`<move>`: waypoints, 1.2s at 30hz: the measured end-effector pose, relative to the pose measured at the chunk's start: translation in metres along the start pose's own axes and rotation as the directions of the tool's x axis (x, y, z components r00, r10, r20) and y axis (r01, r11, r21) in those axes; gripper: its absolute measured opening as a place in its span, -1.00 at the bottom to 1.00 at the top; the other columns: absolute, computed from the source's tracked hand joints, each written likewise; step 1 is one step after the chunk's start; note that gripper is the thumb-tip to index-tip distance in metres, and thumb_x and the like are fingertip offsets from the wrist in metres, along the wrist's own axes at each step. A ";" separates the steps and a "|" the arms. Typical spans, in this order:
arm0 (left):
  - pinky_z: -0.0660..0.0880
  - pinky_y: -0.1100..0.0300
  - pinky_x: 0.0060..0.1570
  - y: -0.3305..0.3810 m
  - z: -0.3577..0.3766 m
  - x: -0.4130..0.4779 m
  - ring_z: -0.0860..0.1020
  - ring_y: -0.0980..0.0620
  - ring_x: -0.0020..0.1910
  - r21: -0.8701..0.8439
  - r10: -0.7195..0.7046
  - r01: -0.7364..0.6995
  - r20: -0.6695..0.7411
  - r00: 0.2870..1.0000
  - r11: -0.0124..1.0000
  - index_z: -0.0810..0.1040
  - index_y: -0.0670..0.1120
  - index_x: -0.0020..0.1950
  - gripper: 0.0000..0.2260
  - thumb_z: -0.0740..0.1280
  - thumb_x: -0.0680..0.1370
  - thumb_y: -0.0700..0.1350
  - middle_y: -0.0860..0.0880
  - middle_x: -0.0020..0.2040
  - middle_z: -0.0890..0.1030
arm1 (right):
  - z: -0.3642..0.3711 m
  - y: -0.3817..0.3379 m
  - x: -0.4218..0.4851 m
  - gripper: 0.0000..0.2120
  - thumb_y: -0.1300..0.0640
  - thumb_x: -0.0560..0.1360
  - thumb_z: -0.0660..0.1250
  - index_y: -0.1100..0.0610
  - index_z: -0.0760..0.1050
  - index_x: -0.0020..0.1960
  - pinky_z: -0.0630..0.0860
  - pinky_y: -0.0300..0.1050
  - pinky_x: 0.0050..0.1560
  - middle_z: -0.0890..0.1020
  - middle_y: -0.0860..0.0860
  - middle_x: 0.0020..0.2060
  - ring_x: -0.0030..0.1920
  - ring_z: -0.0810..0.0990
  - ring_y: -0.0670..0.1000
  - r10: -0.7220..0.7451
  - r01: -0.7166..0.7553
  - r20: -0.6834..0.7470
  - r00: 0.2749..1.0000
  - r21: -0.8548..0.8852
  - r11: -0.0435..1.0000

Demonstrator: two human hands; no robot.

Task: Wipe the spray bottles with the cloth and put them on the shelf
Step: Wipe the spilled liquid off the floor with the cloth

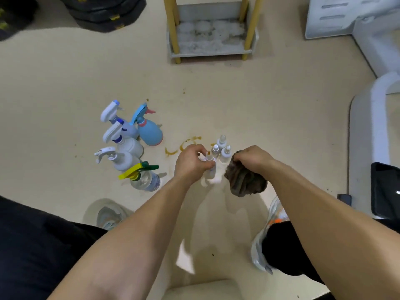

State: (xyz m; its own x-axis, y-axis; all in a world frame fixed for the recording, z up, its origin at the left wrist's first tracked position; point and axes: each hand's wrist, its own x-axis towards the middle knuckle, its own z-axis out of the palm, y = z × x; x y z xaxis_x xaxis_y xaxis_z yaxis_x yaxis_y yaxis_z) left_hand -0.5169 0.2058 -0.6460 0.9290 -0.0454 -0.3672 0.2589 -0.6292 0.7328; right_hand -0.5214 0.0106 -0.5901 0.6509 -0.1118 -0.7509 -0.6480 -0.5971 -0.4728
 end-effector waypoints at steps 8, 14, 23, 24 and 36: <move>0.57 0.11 -0.15 0.077 -0.115 -0.012 0.61 0.20 -0.25 -0.167 0.213 -0.232 -0.125 0.969 0.958 0.51 0.04 -0.28 -0.75 0.59 0.32 -0.10 0.17 -0.32 0.62 | -0.049 -0.109 -0.096 -0.80 0.01 0.55 0.30 0.10 0.65 -0.06 0.60 0.04 0.07 0.72 0.04 -0.14 -0.03 0.68 0.12 -0.560 0.589 -0.215 0.801 0.110 0.800; 0.52 0.13 -0.20 0.135 -0.195 -0.034 0.53 0.24 -0.34 -0.094 0.409 -0.424 -0.150 0.900 0.901 0.57 0.09 -0.23 -0.80 0.57 0.37 -0.11 0.22 -0.35 0.62 | -0.046 -0.162 -0.160 -0.49 -0.02 0.59 0.06 -0.12 0.36 0.53 0.46 -0.08 0.20 0.60 -0.03 0.27 0.19 0.56 -0.02 -0.900 0.817 -0.034 0.435 -0.405 0.410; 0.61 -0.21 0.05 0.176 -0.249 -0.065 0.61 0.04 -0.14 -0.188 0.466 -0.481 -0.118 0.877 0.857 0.73 -0.13 -0.03 -0.85 0.49 0.42 -0.14 -0.22 -0.09 0.72 | -0.069 -0.202 -0.158 -0.60 0.10 0.60 0.32 -0.04 0.50 0.43 0.55 -0.01 0.21 0.68 -0.04 0.22 0.22 0.64 0.04 -0.970 0.808 -0.208 0.126 -0.545 0.222; 0.61 -0.25 0.06 0.175 -0.248 -0.065 0.60 -0.01 -0.14 -0.220 0.455 -0.469 -0.114 0.883 0.855 0.72 -0.15 -0.02 -0.86 0.48 0.44 -0.17 -0.28 -0.07 0.70 | -0.065 -0.203 -0.153 -0.63 0.08 0.59 0.33 -0.04 0.53 0.40 0.56 -0.01 0.22 0.69 -0.06 0.20 0.21 0.65 0.00 -0.958 0.827 -0.250 0.141 -0.503 0.253; 0.64 0.15 -0.09 0.172 -0.262 -0.034 0.66 -0.07 -0.05 -0.690 0.136 -0.152 -0.079 0.988 0.708 0.65 -0.18 0.13 -0.82 0.42 0.57 -0.15 -0.08 -0.03 0.69 | -0.057 -0.214 -0.116 -0.82 0.18 0.65 0.28 0.17 0.66 0.04 0.56 -0.12 0.00 0.71 -0.02 -0.16 -0.12 0.64 -0.06 -0.750 0.788 -0.312 0.583 0.441 0.430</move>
State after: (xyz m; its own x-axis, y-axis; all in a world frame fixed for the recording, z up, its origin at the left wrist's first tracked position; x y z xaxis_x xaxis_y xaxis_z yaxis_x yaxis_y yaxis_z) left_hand -0.4347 0.3020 -0.3573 0.9735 -0.0693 -0.2180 0.2240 0.0965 0.9698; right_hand -0.4358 0.1067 -0.3754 0.9890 0.1348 0.0604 0.0602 0.0052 -0.9982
